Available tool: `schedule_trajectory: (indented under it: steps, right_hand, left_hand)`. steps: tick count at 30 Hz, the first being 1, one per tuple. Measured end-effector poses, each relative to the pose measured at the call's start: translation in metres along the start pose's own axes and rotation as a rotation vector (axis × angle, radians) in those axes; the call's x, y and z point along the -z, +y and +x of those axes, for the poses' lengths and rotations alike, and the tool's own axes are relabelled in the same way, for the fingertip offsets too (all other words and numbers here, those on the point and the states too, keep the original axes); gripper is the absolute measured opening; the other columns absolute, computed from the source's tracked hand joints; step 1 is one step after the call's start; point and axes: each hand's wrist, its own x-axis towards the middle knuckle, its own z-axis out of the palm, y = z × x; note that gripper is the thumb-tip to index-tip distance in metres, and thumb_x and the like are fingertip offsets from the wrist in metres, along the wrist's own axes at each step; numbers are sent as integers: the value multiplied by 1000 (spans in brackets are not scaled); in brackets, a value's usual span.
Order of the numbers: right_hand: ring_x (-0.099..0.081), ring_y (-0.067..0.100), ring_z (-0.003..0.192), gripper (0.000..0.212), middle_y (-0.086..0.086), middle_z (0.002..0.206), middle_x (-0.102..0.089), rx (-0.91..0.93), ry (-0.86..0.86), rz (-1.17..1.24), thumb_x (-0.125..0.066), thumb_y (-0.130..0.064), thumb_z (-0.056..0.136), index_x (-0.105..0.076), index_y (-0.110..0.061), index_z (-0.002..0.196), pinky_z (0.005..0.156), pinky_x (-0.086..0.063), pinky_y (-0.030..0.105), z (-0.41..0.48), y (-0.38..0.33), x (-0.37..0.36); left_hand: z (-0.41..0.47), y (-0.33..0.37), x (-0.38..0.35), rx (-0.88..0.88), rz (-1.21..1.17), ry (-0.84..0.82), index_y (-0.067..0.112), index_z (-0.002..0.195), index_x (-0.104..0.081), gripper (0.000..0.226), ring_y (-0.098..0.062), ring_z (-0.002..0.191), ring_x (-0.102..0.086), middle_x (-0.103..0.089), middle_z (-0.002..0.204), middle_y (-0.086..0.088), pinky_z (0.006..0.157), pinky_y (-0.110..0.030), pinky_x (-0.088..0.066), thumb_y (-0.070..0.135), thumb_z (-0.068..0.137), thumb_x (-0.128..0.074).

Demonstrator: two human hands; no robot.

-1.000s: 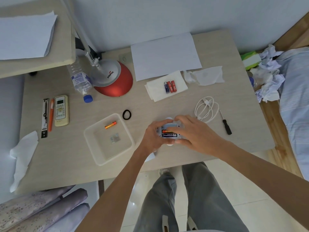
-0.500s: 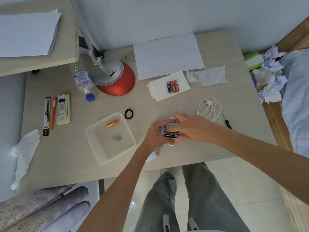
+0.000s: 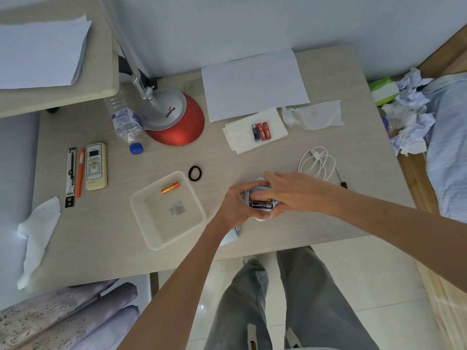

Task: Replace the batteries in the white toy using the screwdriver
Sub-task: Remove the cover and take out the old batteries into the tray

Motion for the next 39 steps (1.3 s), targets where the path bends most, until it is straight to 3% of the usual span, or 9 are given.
schedule_trajectory:
  steps: [6, 9, 16, 21, 23, 26, 29, 32, 39]
  right_hand:
    - [-61, 19, 91, 72, 5, 117, -48, 17, 62, -12, -52, -68, 96, -26, -38, 156, 66, -62, 33, -4, 2, -6]
    - [-59, 18, 87, 70, 6, 115, -49, 16, 102, -61, -46, -69, 97, -33, -36, 158, 63, -59, 32, -7, 1, -9]
    - [-61, 16, 90, 66, 6, 120, -55, -79, 233, 2, -63, -58, 97, -38, -36, 154, 63, -57, 28, -24, -10, -25]
    - [-61, 13, 116, 65, -2, 142, -55, -381, 395, 433, -76, -41, 95, -47, -31, 153, 91, -60, 32, -34, -35, -51]
    - [-62, 8, 110, 66, -7, 137, -59, -523, 479, 680, -85, -27, 89, -53, -25, 146, 95, -60, 36, -31, -46, -59]
    - [-61, 3, 101, 64, -14, 122, -60, -639, 577, 828, -89, -13, 82, -59, -20, 138, 94, -59, 32, -23, -56, -61]
    - [-60, 6, 103, 62, -5, 128, -64, -642, 598, 830, -89, -7, 81, -62, -15, 135, 95, -57, 30, -18, -60, -59]
    - [-64, 12, 106, 62, -3, 131, -64, -626, 574, 792, -88, -11, 81, -61, -15, 136, 96, -58, 33, -17, -61, -59]
    - [-66, 13, 105, 63, -7, 133, -64, -626, 536, 730, -86, -19, 83, -58, -22, 139, 93, -60, 38, -19, -59, -63]
  left_hand:
    - [-3, 2, 3, -12, -31, -21, 26, 128, -77, 77, -21, 109, -74, -77, 116, 0, 98, -42, -63, 3, 59, -101]
    - [-4, 4, 2, 0, -35, -20, 29, 129, -76, 79, -22, 112, -72, -75, 119, -1, 100, -43, -62, 6, 58, -102]
    - [-7, 5, 1, -11, -67, -21, 25, 131, -75, 78, -19, 113, -70, -74, 121, 1, 101, -41, -62, 3, 60, -101]
    - [-8, 2, -1, 20, -106, -7, 29, 134, -72, 84, -21, 115, -73, -69, 129, -5, 99, -43, -63, 6, 59, -103]
    - [-9, 0, 0, 22, -82, -2, 33, 135, -72, 84, -20, 116, -72, -67, 131, -5, 99, -40, -63, 11, 61, -103]
    - [-13, 2, 4, 5, -38, 49, 31, 138, -72, 75, -15, 114, -70, -65, 129, -4, 98, -27, -61, 14, 71, -100]
    - [-18, 4, 11, -73, 119, 146, 31, 131, -77, 54, -11, 116, -64, -63, 129, 2, 98, -22, -55, 21, 80, -94]
    - [-21, 6, 17, -192, 418, 125, 37, 122, -80, 33, -12, 114, -59, -59, 122, 10, 96, -26, -51, 30, 90, -85]
    - [-13, 20, 15, -217, 749, 94, 28, 124, -80, 26, -14, 107, -56, -57, 119, 7, 80, -42, -59, 31, 98, -76]
